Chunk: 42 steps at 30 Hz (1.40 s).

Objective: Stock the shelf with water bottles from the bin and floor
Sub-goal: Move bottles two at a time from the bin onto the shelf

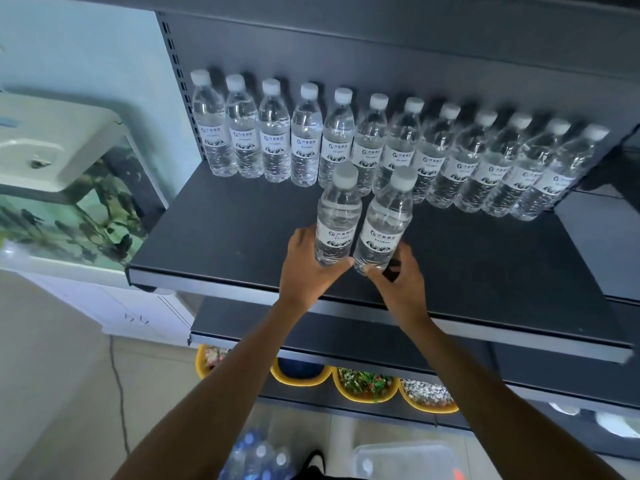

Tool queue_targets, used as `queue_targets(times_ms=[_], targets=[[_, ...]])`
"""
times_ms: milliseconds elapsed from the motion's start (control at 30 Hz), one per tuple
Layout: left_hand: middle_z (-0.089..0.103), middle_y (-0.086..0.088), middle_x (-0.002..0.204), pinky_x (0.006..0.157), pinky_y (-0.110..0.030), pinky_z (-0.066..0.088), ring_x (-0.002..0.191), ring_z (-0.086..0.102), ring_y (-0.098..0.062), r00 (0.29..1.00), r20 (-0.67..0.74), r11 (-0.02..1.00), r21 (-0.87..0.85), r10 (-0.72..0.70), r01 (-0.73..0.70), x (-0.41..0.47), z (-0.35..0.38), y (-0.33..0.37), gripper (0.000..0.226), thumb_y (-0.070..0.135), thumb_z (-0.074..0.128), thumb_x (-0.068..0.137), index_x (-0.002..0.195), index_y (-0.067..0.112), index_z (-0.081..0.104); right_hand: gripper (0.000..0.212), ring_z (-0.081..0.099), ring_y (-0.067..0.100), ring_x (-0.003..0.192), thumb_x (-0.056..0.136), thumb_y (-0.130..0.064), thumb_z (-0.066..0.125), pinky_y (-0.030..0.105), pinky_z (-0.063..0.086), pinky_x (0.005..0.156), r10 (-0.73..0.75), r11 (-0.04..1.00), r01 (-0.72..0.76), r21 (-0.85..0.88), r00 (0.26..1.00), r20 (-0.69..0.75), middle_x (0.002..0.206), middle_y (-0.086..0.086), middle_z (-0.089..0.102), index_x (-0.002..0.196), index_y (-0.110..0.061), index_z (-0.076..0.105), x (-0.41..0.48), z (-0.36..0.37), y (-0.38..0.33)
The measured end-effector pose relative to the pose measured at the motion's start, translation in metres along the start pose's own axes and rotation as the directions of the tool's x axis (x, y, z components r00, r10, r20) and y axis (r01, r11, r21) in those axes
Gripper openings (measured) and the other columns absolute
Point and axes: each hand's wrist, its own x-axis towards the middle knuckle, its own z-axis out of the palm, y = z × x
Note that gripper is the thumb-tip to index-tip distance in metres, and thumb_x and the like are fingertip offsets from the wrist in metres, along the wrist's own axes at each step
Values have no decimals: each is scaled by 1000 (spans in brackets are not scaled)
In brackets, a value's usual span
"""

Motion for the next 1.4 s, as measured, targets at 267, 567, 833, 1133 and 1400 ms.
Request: queue_targets(times_ms=[267,567,833,1133,1400], targets=[[64,18,112,88,-24,53,101,63,4,990,-68,986,-114,-127,119,0,0,-1,56,40,89,77,116,31,50,62,56,8,124,90,-35,77,37,49,101,-34,999,34,-19,999,8,131,-15,62,143,-32,46,3,3,2],[67,16,114,93,-40,54,108,62,-9,993,-62,994,41,-100,103,20,-35,-19,55,52,78,80,123,30,53,59,45,22,124,88,-39,76,46,39,105,-46,977,51,-206,999,29,123,-4,59,141,-25,54,28,30,-22],[69,-1,109,97,-41,43,105,57,-24,980,-176,961,243,-91,133,59,-100,-46,46,43,76,87,119,16,58,52,54,31,114,84,-40,78,45,41,94,-138,922,170,-347,984,116,115,6,66,124,-11,61,71,108,-59],[70,0,115,98,-48,48,107,63,-28,940,-277,949,185,-198,254,109,-153,-86,49,54,65,89,123,22,51,56,55,31,122,83,-39,75,46,46,101,-135,927,222,-302,949,284,125,4,67,131,-17,57,122,188,-111],[68,7,133,96,-47,53,120,65,-23,921,-313,958,89,-232,271,138,-171,-112,55,61,64,90,132,30,47,46,70,23,92,83,-34,77,52,61,77,-93,977,157,-144,922,375,105,-15,65,123,-20,60,158,217,-128]])
